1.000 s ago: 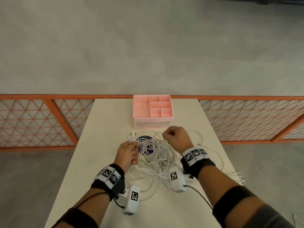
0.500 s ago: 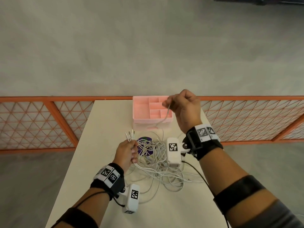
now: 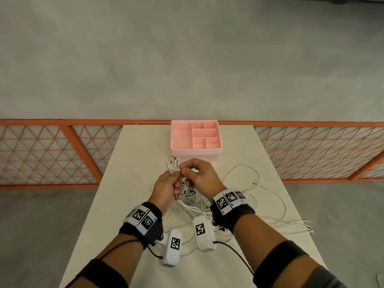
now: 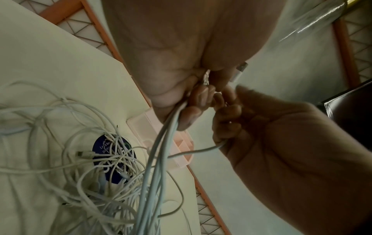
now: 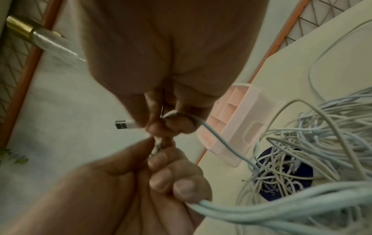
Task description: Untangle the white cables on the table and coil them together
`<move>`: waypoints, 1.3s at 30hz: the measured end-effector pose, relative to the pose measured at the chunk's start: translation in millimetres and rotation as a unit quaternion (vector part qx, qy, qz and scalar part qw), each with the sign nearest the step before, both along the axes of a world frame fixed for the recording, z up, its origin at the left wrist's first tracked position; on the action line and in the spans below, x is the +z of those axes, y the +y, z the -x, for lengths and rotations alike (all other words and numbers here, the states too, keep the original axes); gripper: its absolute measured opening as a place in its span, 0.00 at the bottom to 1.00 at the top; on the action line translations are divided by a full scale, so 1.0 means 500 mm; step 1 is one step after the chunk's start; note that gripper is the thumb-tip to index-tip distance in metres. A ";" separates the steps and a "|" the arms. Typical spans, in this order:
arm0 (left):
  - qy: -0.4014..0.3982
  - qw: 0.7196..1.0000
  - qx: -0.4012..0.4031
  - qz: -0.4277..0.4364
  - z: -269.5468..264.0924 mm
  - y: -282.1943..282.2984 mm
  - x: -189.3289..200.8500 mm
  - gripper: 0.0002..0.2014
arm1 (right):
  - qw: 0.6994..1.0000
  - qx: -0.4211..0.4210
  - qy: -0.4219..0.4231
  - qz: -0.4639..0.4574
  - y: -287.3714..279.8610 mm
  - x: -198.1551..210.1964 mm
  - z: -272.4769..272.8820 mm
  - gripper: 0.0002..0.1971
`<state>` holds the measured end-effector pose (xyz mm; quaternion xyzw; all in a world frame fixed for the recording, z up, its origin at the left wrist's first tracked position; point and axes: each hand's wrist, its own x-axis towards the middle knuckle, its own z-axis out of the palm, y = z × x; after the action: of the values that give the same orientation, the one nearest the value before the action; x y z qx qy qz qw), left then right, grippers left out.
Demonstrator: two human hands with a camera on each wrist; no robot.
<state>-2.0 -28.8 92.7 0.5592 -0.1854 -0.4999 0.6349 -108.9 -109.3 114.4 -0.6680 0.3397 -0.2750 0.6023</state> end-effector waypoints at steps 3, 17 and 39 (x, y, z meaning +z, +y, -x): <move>-0.016 1.000 -0.016 -0.002 0.008 -0.002 -0.002 0.10 | 0.998 -0.058 0.022 0.020 -0.002 -0.008 -0.004 0.05; -0.100 0.995 -0.013 0.013 0.007 -0.025 -0.024 0.15 | 0.996 -0.057 0.054 0.040 0.014 -0.034 -0.013 0.04; 0.005 0.998 0.056 0.040 -0.062 -0.019 0.040 0.13 | 0.952 -0.017 0.278 0.125 -0.080 -0.062 0.122 0.07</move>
<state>28.8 -38.3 112.9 0.5401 -0.1707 -0.4583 0.6849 -169.8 -149.3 83.3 -0.7819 0.4680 -0.1290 0.3912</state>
